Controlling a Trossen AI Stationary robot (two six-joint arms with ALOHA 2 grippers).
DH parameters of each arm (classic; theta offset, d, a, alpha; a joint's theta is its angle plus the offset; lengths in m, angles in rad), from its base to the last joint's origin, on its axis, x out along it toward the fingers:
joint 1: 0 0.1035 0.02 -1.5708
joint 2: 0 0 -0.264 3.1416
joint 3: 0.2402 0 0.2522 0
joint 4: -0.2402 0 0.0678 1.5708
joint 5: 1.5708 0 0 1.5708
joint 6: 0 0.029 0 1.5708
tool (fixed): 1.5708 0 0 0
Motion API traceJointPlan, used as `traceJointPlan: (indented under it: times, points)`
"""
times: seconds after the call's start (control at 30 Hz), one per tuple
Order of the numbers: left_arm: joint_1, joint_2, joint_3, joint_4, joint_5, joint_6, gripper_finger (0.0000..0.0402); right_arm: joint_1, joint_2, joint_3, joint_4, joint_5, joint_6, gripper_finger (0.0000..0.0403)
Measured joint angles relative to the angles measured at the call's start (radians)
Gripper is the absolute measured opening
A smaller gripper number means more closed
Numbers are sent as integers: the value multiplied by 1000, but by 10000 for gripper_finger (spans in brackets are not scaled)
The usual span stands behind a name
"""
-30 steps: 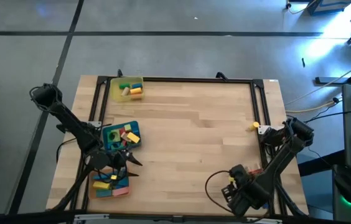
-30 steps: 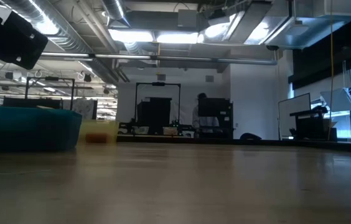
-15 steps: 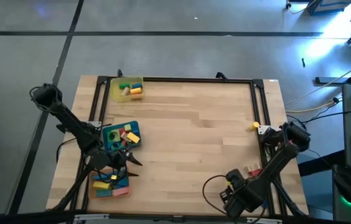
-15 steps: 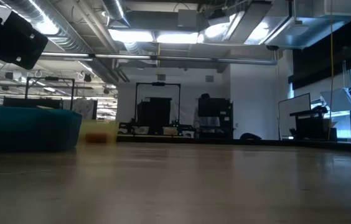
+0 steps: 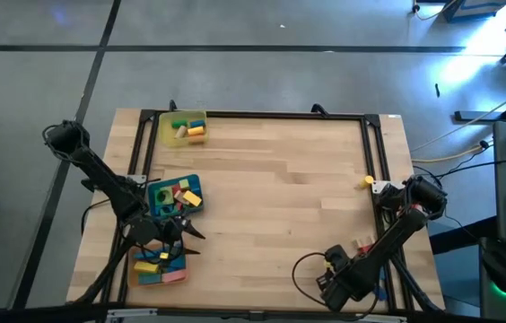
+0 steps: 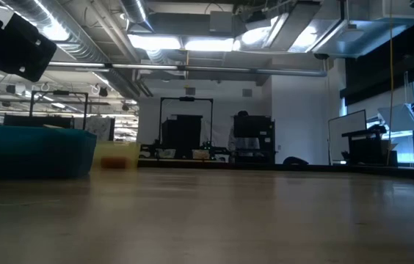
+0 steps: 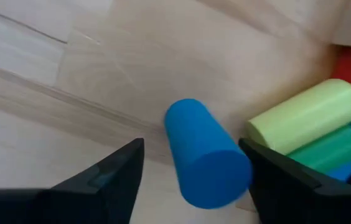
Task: Sort blocks by size
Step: Put the blue cylindrical block into the yellow bin
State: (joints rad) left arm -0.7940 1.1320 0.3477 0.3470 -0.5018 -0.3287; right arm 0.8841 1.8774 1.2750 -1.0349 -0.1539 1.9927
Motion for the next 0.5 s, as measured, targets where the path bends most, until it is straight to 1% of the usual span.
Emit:
traceJointPlan:
  times: [0.13, 0.27, 0.33, 0.43, 0.5]
  points:
    - [0, 0, 0, 0, 0, 0, 208, 0, 0, -23, 43, 1, -7, 212]
    - [0, 0, 0, 0, 0, 1, 208, 0, 0, -28, 40, 3, -12, 158]
    - [0, 0, 0, 0, 0, 2, 208, 0, -1, -28, 40, 3, -21, 137]
    - [0, 0, 0, 0, 0, 3, 208, -1, -2, -28, 46, 11, -37, 136]
    - [0, 0, 0, 0, 0, 3, 208, -1, -3, -27, 71, 48, -46, 136]
